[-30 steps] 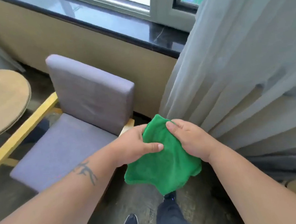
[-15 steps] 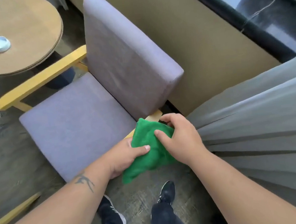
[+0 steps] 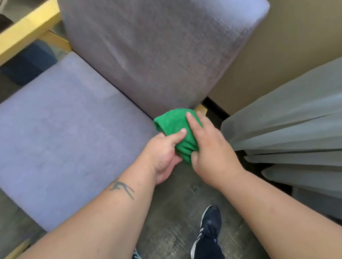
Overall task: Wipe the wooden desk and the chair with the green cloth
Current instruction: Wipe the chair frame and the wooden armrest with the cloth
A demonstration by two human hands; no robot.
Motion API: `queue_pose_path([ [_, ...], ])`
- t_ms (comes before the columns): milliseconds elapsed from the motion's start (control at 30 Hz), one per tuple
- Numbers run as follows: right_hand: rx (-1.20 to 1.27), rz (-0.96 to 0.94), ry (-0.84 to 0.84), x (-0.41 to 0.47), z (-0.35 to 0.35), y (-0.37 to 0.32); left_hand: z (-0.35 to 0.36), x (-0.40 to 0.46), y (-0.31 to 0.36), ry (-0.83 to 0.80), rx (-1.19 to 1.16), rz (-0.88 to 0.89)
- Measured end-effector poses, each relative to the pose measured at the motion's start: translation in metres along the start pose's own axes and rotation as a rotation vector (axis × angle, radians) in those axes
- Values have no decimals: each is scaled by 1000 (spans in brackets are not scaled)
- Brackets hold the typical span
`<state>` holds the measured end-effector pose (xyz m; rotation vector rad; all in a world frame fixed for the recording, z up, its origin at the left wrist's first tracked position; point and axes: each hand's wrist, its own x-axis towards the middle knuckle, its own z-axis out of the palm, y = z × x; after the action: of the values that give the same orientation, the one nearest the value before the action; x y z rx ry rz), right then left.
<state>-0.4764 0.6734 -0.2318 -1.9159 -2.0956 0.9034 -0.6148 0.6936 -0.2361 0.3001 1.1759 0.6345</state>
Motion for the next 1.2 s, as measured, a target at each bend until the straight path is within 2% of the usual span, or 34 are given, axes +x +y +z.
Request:
queue_pose_path([
  [67,-185,-45,-24,11,12,9,-8,13,-6,93,51,10],
  [133,-320,-68,-147,20,25,15,-21,21,-13,307,189,41],
  [233,-334,-86,-181,25,49,16,-46,15,-16,567,746,133],
  [267,-328,-83,-166,23,57,14,-54,12,-17,595,864,164],
  [400,-370,-123,-99,13,74,9,-77,-11,-27,566,1051,285],
  [633,-381,-261,-93,-21,105,-24,-154,-54,-65,613,1039,353],
  [767,-387,-319,-96,-48,130,-49,-195,-82,-80,595,1122,266],
  [867,-396,-395,-159,-68,148,-73,-221,-104,-97,561,1186,196],
  [1000,-374,-528,-216,-92,165,-102,-239,-124,-116,613,1191,177],
  [1133,-437,-479,-151,-56,162,-123,-243,-126,-122,647,1222,264],
  [1200,-475,-426,-167,-42,165,-125,-246,-124,-123,671,1155,308],
])
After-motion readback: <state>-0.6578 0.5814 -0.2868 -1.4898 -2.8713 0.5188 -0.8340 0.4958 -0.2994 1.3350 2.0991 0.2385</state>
